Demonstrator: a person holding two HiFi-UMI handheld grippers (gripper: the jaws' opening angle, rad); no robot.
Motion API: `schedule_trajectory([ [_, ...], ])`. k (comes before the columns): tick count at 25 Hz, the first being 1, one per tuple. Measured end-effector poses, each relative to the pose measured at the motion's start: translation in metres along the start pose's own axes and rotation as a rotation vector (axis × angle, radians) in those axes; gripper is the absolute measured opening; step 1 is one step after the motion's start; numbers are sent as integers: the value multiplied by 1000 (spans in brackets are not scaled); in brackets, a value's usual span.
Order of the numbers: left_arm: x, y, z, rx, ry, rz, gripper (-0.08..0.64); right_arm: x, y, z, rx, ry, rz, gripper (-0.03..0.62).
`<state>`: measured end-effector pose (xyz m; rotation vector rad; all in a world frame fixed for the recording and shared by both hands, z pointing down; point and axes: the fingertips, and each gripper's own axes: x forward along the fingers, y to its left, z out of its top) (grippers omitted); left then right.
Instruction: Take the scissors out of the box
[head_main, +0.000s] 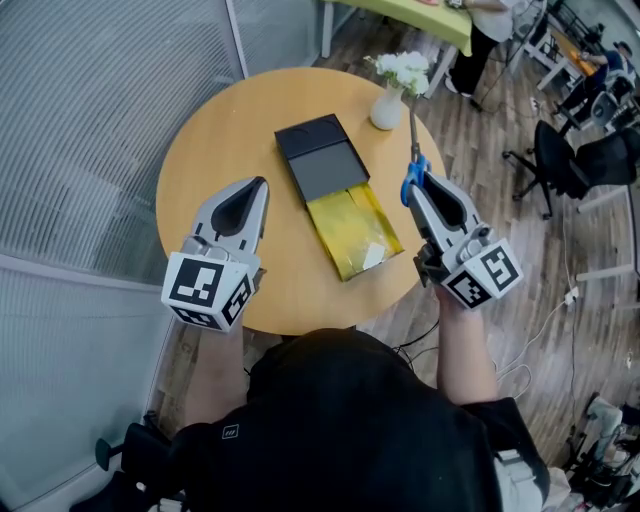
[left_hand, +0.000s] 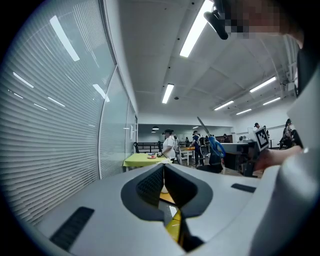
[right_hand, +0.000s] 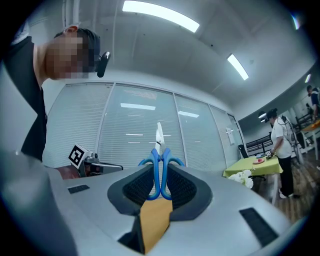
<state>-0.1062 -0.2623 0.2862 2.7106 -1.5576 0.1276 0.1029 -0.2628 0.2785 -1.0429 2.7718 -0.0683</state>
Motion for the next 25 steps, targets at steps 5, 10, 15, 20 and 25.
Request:
schedule_trajectory([
  [5,0,-4,-1,-1,3,-6,15,-5,-3,3,-6,-3,-14,98],
  [10,5,-6,-5,-2,11,-2,15,-9,-7,1,-7,3,-29,98],
  [15,6,-12,-5,1,8,-10,15,-11,-3,-4,-2,13,-24,98],
  [20,7,-13,-9,-7,14,-13,15,-13,0,-5,-1,11,-17,98],
  [25,10,-15,-8,-5,17,-17,15,-17,-2,-3,4,8,-15,98],
])
